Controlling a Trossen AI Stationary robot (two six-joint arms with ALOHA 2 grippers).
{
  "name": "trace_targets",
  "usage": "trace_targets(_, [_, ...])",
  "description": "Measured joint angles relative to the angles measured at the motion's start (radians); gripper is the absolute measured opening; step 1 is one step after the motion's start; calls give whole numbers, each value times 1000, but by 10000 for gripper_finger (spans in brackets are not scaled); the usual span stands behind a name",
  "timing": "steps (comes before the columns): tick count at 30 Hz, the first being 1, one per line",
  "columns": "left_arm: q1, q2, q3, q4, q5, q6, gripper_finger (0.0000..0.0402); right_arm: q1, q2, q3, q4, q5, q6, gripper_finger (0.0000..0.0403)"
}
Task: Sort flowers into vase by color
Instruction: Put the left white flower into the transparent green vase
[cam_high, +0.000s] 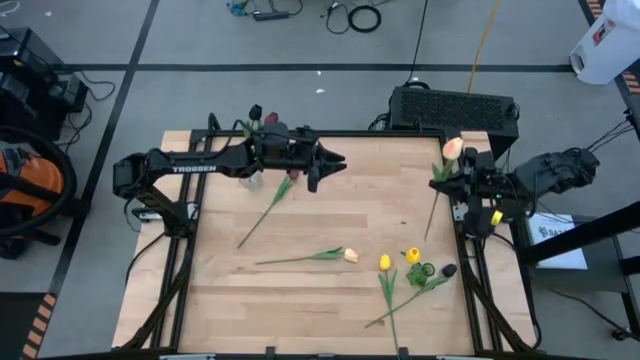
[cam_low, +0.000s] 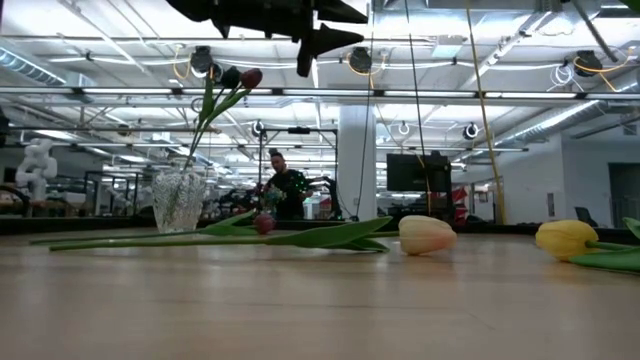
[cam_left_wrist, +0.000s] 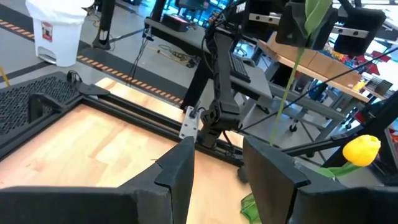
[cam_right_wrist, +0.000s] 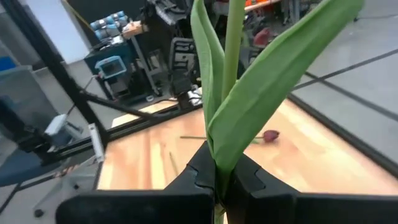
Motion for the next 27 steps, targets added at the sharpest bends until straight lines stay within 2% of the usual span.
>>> trace_targets(12, [-18,0,0,-25,-44,0,145,162,44,0,-1,53,104,0])
trace_targets(19, [-18,0,0,-25,-44,0,145,269,85,0,-11,126,171,0])
trace_targets(27, [-22,0,0,-25,-45,-1,145,367,122,0,-115,219,261,0])
